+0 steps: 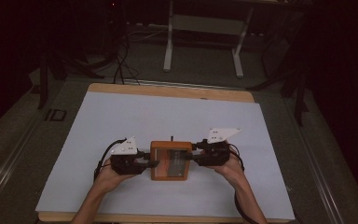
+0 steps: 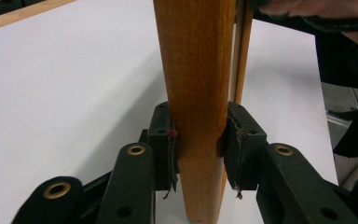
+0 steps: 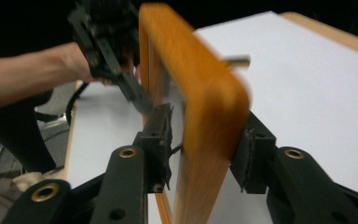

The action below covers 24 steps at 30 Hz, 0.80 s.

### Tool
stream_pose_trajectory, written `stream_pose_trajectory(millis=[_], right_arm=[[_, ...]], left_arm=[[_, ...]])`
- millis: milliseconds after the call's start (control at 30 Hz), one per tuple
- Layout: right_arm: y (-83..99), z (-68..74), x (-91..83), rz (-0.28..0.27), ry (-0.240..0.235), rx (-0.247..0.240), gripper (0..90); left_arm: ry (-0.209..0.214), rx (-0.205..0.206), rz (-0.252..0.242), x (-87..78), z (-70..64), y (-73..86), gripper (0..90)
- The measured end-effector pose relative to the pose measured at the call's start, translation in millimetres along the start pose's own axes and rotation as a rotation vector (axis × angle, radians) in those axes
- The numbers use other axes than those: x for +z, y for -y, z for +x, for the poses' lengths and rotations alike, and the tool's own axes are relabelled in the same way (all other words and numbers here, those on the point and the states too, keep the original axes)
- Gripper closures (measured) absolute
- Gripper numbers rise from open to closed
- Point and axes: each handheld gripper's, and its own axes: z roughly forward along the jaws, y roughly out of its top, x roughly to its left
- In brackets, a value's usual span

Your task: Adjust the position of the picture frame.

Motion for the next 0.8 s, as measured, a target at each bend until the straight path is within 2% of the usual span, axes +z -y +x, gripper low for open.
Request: stream_pose_trajectory(millis=[133, 233, 467, 567, 800], right_arm=[[6.4, 0.3, 2.9, 0.013, 0.021, 0.025, 59.6], [11.3, 2.8, 5.4, 0.042, 0.063, 0.025, 58.9], [18.9, 2.8, 9.0, 0.054, 0.144, 0.062, 60.4], [20.8, -0.5, 11.2, 0.057, 0.177, 0.089, 59.2], [24.0, -14.3, 15.2, 0.050, 0.168, 0.169, 56.8]], left_arm=[[-0.012, -0.015, -0.002, 1.1, 1.2, -0.6, 66.3], [-0.034, -0.026, -0.001, 2.1, 2.3, -1.1, 65.3], [-0.084, -0.079, 0.002, 6.4, 7.3, -1.7, 63.2], [-0.122, -0.108, 0.015, 8.9, 10.8, -0.8, 63.4], [-0.107, -0.184, 0.007, 14.2, 21.8, 1.3, 62.7]])
